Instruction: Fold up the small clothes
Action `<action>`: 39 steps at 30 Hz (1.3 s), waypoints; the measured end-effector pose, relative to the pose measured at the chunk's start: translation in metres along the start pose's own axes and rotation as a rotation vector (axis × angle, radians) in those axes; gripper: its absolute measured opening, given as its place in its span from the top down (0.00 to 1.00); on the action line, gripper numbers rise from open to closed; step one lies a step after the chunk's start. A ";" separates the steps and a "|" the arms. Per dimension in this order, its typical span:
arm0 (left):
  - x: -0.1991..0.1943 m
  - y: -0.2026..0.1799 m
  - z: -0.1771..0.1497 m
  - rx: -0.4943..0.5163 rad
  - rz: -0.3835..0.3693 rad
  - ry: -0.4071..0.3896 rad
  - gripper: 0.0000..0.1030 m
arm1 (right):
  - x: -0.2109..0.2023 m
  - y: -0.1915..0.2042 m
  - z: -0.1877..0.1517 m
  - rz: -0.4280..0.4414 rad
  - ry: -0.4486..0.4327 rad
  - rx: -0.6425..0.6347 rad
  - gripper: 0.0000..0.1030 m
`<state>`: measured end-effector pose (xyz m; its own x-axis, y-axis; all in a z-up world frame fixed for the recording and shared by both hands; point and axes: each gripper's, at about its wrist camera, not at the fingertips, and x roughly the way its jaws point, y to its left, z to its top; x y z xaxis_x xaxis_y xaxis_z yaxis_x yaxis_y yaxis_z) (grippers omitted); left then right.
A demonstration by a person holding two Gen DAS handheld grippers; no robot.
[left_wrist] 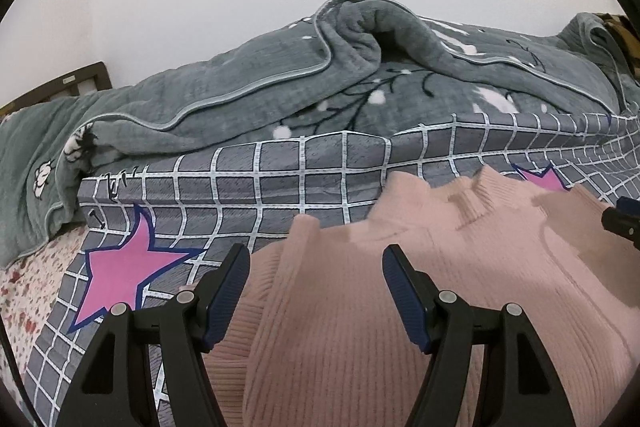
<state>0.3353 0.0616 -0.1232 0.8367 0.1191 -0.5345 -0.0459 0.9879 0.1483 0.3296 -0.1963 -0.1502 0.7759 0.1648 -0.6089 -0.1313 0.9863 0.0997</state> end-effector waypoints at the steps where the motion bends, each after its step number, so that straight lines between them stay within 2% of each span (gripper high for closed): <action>1: 0.000 0.002 0.000 -0.007 0.007 0.001 0.34 | -0.001 -0.002 0.000 -0.007 -0.005 0.009 0.44; 3: 0.000 0.008 0.001 -0.035 0.016 -0.001 0.30 | -0.002 -0.007 0.002 -0.022 -0.015 0.030 0.41; 6: 0.003 0.018 0.002 -0.080 0.014 0.008 0.29 | -0.006 -0.019 0.005 -0.059 -0.041 0.077 0.36; 10: 0.007 0.030 0.002 -0.133 0.003 0.027 0.29 | -0.009 -0.031 0.007 -0.067 -0.051 0.126 0.35; 14: 0.010 0.039 0.002 -0.173 -0.023 0.043 0.28 | -0.009 -0.028 0.007 -0.066 -0.042 0.112 0.35; 18: 0.013 0.042 0.002 -0.188 -0.058 0.060 0.28 | -0.009 -0.024 0.007 -0.061 -0.016 0.093 0.35; 22: 0.007 0.044 0.003 -0.209 -0.126 0.030 0.27 | -0.015 -0.025 0.010 -0.039 0.050 0.081 0.35; 26: 0.002 0.046 0.006 -0.211 -0.163 0.019 0.26 | -0.033 -0.031 0.006 -0.017 0.068 0.082 0.33; 28: 0.001 0.048 0.006 -0.213 -0.185 0.038 0.26 | -0.039 -0.036 -0.001 0.011 0.085 0.107 0.30; 33: -0.007 0.062 -0.009 -0.252 -0.257 0.140 0.26 | -0.030 -0.043 -0.027 0.066 0.169 0.136 0.30; 36: -0.009 0.072 -0.026 -0.268 -0.259 0.194 0.26 | -0.010 -0.042 -0.033 0.088 0.242 0.131 0.30; 39: 0.001 0.083 -0.043 -0.318 -0.297 0.281 0.26 | -0.004 -0.043 -0.035 0.109 0.239 0.144 0.27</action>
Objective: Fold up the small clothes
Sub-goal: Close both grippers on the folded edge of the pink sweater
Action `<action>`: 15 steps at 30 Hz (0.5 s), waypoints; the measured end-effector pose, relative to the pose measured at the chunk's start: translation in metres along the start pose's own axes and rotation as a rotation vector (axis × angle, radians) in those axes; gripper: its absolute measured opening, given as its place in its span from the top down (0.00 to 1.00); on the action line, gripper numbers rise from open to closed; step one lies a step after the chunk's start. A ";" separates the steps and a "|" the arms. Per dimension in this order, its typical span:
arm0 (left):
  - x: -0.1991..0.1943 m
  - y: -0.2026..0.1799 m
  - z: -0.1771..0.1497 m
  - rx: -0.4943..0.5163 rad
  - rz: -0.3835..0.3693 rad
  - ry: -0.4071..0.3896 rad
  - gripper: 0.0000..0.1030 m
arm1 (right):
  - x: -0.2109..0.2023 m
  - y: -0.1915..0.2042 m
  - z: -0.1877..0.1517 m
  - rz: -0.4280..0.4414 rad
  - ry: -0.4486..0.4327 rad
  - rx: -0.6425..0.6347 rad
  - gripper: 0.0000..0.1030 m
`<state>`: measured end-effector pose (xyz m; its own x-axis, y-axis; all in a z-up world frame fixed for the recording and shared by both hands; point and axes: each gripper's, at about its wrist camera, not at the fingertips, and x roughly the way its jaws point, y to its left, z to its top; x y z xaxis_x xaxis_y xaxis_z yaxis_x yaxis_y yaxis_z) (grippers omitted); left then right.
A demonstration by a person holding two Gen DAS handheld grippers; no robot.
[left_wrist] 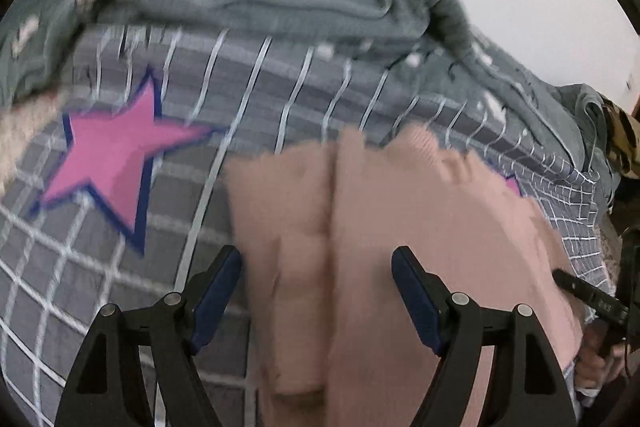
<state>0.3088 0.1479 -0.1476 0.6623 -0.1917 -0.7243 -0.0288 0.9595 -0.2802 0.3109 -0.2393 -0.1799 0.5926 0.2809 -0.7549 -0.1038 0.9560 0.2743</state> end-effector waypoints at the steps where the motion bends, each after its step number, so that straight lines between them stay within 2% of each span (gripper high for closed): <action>1: 0.005 0.005 -0.002 -0.023 -0.018 0.029 0.26 | 0.001 0.000 0.000 0.000 -0.001 0.000 0.27; 4: 0.005 0.010 -0.004 -0.056 -0.039 0.030 0.26 | 0.001 0.003 -0.001 -0.005 0.000 -0.009 0.27; 7: 0.009 0.001 -0.008 -0.015 0.002 0.033 0.26 | 0.002 0.003 0.000 0.009 0.008 -0.015 0.26; 8: 0.010 -0.001 -0.008 -0.005 0.006 0.033 0.29 | 0.003 0.004 0.001 0.021 0.013 -0.023 0.27; 10: 0.012 -0.006 -0.007 0.001 -0.004 0.038 0.50 | 0.008 0.009 0.003 0.032 0.028 -0.049 0.27; 11: 0.012 -0.007 -0.007 -0.014 -0.003 0.037 0.56 | 0.010 0.013 0.005 0.040 0.035 -0.066 0.28; 12: 0.010 -0.008 -0.005 -0.021 -0.008 0.032 0.72 | 0.011 0.015 0.006 0.048 0.038 -0.075 0.36; 13: 0.008 -0.010 -0.003 -0.018 -0.004 0.033 0.76 | 0.011 0.016 0.006 0.068 0.035 -0.079 0.45; 14: 0.006 -0.013 -0.001 -0.011 0.011 0.038 0.77 | 0.009 0.016 0.006 0.096 0.027 -0.079 0.67; 15: 0.003 -0.017 0.003 -0.001 0.024 0.043 0.79 | 0.004 0.015 0.007 0.105 0.007 -0.073 0.76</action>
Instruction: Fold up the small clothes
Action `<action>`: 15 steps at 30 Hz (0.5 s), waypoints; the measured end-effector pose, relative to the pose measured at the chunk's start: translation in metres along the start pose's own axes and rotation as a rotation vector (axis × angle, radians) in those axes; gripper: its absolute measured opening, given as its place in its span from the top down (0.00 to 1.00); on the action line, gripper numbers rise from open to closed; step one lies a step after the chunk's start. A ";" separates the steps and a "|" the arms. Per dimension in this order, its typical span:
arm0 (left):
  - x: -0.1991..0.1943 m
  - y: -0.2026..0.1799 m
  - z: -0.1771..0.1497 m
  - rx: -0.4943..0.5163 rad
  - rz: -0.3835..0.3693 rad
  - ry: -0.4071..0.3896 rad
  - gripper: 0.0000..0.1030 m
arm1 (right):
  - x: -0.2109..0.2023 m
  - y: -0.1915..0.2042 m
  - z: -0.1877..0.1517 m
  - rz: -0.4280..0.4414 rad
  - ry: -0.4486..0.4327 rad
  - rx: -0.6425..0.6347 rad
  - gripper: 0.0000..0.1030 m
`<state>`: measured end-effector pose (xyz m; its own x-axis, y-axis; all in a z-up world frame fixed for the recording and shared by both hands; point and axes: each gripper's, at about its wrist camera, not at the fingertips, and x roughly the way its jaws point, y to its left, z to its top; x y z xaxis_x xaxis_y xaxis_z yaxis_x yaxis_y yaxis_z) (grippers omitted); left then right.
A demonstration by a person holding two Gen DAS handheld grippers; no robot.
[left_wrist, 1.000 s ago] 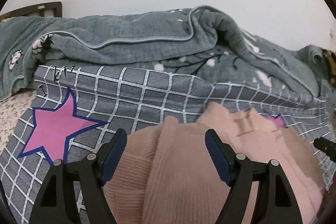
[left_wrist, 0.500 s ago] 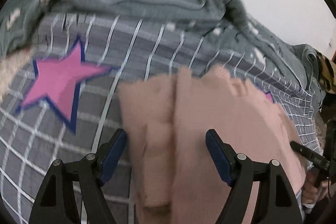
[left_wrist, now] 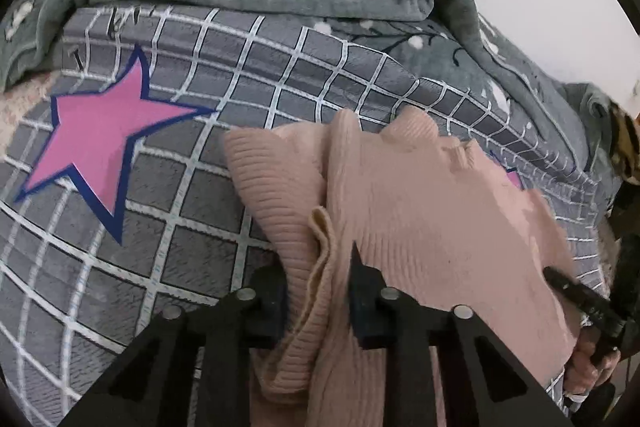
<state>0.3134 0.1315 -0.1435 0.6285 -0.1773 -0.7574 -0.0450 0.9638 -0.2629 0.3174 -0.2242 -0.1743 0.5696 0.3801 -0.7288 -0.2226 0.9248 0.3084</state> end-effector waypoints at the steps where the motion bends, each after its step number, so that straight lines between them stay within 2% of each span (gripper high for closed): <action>1: -0.004 -0.002 0.002 0.004 0.007 0.000 0.79 | -0.005 0.000 0.001 -0.006 -0.016 0.005 0.78; 3: -0.016 -0.008 0.009 0.002 0.010 -0.001 0.79 | -0.017 0.004 0.004 -0.017 -0.039 0.004 0.80; 8: -0.048 -0.018 0.015 -0.051 -0.062 -0.003 0.79 | -0.055 0.023 0.013 -0.035 -0.080 -0.038 0.80; 11: -0.062 -0.030 0.006 -0.033 -0.080 0.003 0.79 | -0.081 0.029 0.007 -0.064 -0.094 -0.071 0.80; 15: -0.077 -0.044 -0.016 -0.024 -0.105 0.031 0.79 | -0.112 0.019 -0.010 -0.063 -0.093 -0.044 0.81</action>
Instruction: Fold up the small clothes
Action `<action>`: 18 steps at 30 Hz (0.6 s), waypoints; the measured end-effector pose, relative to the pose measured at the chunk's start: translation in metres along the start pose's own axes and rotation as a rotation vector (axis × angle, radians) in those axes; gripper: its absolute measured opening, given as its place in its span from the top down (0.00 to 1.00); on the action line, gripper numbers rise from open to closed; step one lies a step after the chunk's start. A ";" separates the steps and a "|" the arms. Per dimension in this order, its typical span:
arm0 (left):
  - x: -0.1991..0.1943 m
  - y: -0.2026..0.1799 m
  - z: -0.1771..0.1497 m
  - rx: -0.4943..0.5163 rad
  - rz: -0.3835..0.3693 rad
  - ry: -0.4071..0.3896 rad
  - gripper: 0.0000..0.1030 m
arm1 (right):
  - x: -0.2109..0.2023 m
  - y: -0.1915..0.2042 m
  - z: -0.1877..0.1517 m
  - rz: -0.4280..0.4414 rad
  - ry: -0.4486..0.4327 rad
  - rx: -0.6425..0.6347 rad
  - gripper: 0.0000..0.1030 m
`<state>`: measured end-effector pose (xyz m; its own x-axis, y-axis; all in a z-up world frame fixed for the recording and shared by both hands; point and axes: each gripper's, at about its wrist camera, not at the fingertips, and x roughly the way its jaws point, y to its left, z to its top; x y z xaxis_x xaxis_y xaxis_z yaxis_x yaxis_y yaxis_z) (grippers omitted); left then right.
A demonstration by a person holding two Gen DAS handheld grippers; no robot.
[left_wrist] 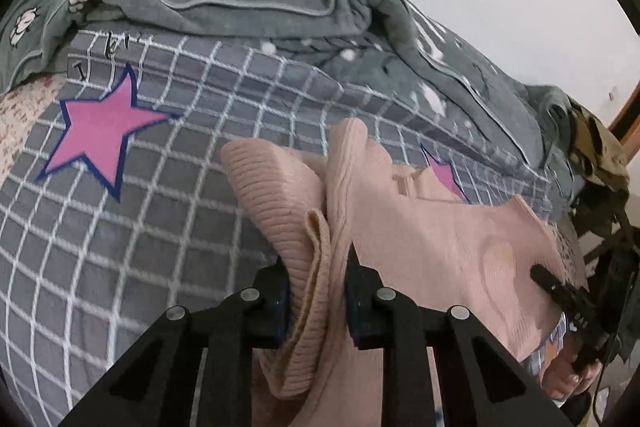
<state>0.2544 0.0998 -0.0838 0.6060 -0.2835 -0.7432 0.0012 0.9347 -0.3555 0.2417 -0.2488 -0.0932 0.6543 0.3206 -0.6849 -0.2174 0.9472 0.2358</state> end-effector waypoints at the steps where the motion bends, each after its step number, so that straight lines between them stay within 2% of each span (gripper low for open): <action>1: -0.003 -0.004 -0.007 0.007 -0.002 0.005 0.79 | -0.009 -0.005 -0.006 0.005 0.005 0.014 0.81; 10: -0.028 -0.021 -0.063 0.041 -0.026 0.035 0.78 | -0.057 -0.021 -0.057 -0.002 0.011 -0.009 0.80; 16: -0.011 -0.006 -0.075 0.021 0.026 0.055 0.75 | -0.028 -0.030 -0.073 -0.072 0.010 0.007 0.74; 18: -0.002 -0.001 -0.076 0.013 0.031 0.062 0.72 | -0.015 -0.036 -0.077 -0.116 0.006 0.015 0.69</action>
<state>0.1927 0.0834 -0.1251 0.5557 -0.2669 -0.7874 -0.0065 0.9457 -0.3251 0.1835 -0.2869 -0.1445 0.6702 0.2092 -0.7121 -0.1298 0.9777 0.1651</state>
